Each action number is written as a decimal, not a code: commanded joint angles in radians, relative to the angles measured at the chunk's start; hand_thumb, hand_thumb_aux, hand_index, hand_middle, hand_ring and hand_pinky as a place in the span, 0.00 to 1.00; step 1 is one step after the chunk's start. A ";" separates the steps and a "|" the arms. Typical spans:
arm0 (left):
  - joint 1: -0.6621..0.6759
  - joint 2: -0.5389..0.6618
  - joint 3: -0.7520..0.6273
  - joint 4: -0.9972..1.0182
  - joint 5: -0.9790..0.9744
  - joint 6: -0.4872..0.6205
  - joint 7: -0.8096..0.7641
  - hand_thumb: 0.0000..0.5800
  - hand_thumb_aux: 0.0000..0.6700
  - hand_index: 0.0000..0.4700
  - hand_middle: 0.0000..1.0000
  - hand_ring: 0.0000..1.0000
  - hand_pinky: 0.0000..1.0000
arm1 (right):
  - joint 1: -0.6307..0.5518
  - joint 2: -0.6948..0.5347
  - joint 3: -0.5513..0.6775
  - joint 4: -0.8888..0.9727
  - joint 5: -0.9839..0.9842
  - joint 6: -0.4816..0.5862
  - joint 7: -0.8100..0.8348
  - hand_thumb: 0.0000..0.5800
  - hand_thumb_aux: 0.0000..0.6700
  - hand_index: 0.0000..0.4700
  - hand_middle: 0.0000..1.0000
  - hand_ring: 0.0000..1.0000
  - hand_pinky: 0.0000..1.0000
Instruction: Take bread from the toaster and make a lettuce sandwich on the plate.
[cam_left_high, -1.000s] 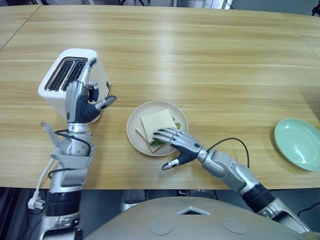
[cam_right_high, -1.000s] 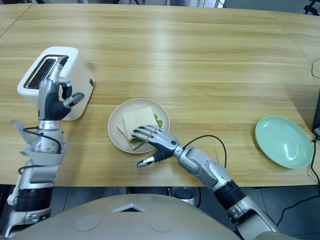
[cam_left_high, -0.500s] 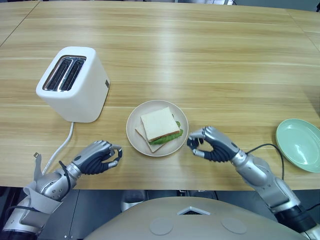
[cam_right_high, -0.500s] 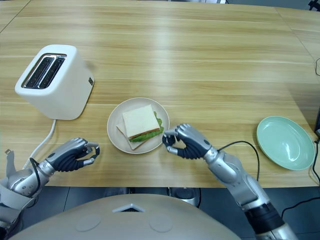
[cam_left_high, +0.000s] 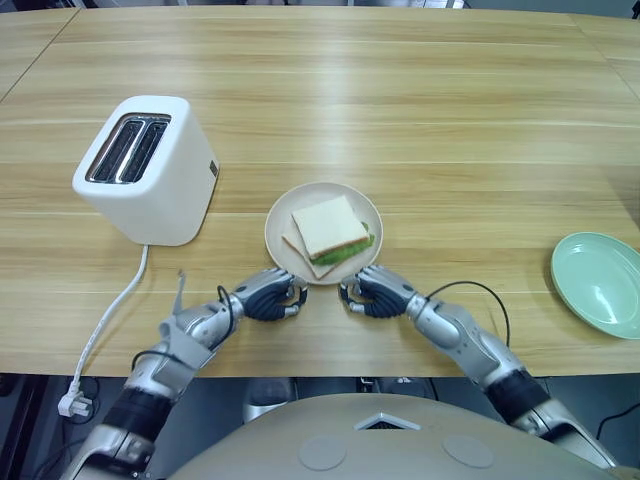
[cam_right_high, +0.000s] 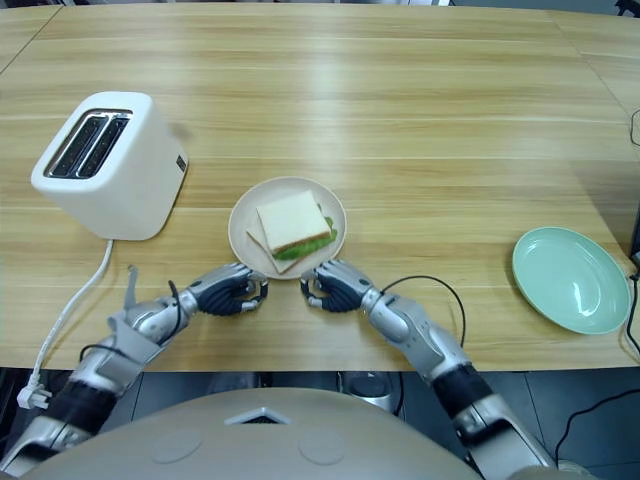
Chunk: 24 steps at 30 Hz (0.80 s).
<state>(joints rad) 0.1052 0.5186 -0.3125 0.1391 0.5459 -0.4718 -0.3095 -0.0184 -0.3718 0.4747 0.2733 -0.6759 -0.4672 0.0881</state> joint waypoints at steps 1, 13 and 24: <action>-0.066 -0.038 -0.043 0.158 0.033 0.018 0.036 1.00 1.00 0.98 1.00 1.00 1.00 | -0.055 0.040 0.015 0.212 -0.020 0.068 -0.040 1.00 1.00 0.98 1.00 1.00 1.00; -0.644 -0.260 -0.155 0.958 0.161 0.063 0.385 1.00 1.00 0.98 1.00 1.00 1.00 | -0.453 0.246 -0.144 0.815 0.177 0.133 -0.162 1.00 1.00 0.98 1.00 1.00 1.00; -0.669 -0.313 -0.018 0.987 -0.036 -0.158 0.556 0.00 0.00 0.00 0.00 0.00 0.00 | -0.514 0.254 -0.242 0.873 0.277 -0.013 -0.275 0.05 0.02 0.02 0.00 0.00 0.00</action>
<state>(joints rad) -0.5811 0.2131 -0.3583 1.1556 0.5610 -0.5790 0.2463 -0.5574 -0.1053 0.2486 1.1361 -0.4197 -0.4614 -0.1719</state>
